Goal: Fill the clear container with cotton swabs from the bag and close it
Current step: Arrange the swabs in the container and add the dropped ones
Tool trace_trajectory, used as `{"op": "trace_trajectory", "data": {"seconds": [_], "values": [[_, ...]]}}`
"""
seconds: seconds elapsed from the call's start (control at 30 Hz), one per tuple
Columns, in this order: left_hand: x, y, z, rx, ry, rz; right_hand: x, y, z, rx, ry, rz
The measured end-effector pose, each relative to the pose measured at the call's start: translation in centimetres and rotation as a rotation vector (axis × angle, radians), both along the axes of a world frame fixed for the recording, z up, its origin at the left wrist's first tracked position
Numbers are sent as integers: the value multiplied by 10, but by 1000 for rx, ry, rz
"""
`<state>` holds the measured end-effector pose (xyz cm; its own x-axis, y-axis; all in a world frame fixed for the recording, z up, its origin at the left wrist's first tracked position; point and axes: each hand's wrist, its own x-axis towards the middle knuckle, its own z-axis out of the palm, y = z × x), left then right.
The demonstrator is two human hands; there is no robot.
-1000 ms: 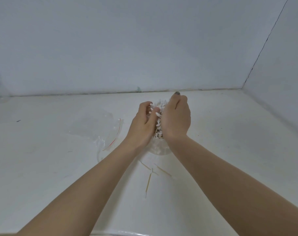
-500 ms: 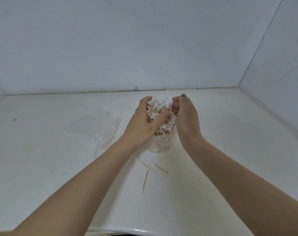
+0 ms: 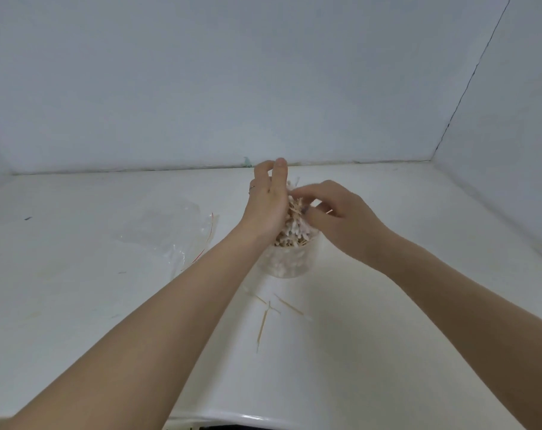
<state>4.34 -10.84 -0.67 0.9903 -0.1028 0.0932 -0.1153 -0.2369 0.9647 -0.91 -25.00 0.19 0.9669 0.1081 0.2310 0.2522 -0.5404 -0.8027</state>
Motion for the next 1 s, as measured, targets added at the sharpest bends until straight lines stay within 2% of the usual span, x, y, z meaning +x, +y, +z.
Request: {"op": "trace_trajectory", "data": {"seconds": [0.2,0.47,0.77,1.0], "values": [[3,5,1,33,16,21,4,-8,-1,-140,0,25],[-4,24,-9,37,68,31,3,-4,-7,-314,-179,44],[-7,38,-12,-83,147,-58,2,0,-11,-293,-125,43],[-13,36,-21,-206,154,-104,-2,1,-11,-223,-111,-46]]}}
